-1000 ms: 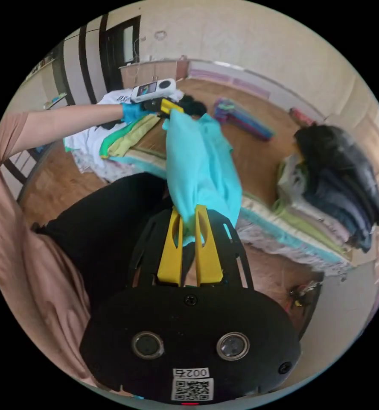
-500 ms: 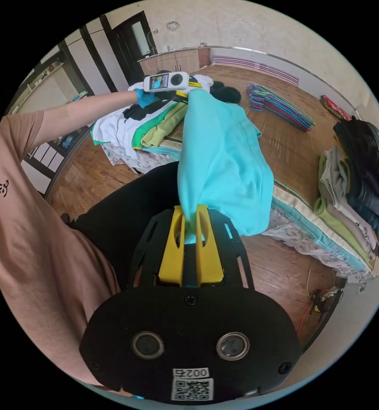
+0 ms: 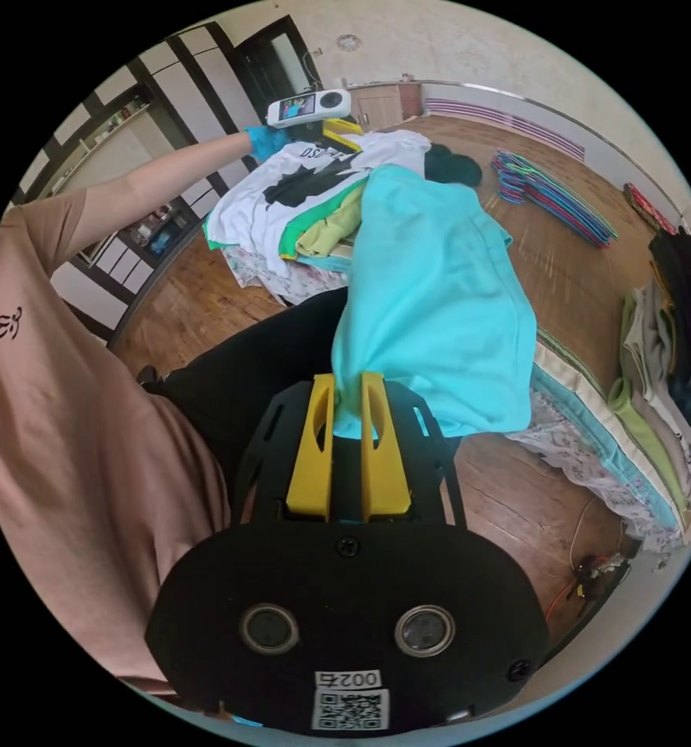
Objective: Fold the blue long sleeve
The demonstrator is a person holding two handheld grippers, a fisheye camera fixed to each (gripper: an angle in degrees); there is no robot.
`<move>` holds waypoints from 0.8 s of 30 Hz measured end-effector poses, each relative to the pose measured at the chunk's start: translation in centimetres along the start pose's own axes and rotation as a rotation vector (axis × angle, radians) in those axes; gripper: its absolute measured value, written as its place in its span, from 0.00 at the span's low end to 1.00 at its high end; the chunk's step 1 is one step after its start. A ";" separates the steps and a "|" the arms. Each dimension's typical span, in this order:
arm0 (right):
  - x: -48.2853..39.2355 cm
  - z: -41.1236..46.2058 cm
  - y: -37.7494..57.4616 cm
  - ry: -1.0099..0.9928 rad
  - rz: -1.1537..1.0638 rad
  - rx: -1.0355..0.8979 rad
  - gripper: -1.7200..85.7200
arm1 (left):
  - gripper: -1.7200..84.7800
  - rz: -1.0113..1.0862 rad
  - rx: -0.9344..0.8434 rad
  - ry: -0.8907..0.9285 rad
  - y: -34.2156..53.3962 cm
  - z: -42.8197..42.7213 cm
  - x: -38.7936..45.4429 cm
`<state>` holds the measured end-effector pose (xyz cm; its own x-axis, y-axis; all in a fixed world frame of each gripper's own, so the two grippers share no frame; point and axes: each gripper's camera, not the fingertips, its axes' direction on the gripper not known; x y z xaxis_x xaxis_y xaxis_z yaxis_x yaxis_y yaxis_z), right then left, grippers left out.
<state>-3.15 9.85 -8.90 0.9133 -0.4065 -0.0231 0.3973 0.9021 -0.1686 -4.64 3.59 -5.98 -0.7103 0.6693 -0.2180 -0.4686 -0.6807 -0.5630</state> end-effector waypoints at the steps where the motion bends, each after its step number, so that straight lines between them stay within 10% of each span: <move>1: 0.1 -0.5 0.5 -0.036 -0.009 0.020 0.10 | 0.11 -0.020 0.004 0.025 0.5 -0.3 -0.3; 24: 1.0 -0.2 8.5 0.212 -0.288 0.212 0.20 | 0.18 0.015 0.541 0.945 6.0 -15.1 14.4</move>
<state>1.09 17.12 -10.58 0.7324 -0.6473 -0.2112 0.6635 0.7481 0.0081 -9.76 13.66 -24.57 -0.1353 0.4608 -0.8771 -0.7969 -0.5767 -0.1801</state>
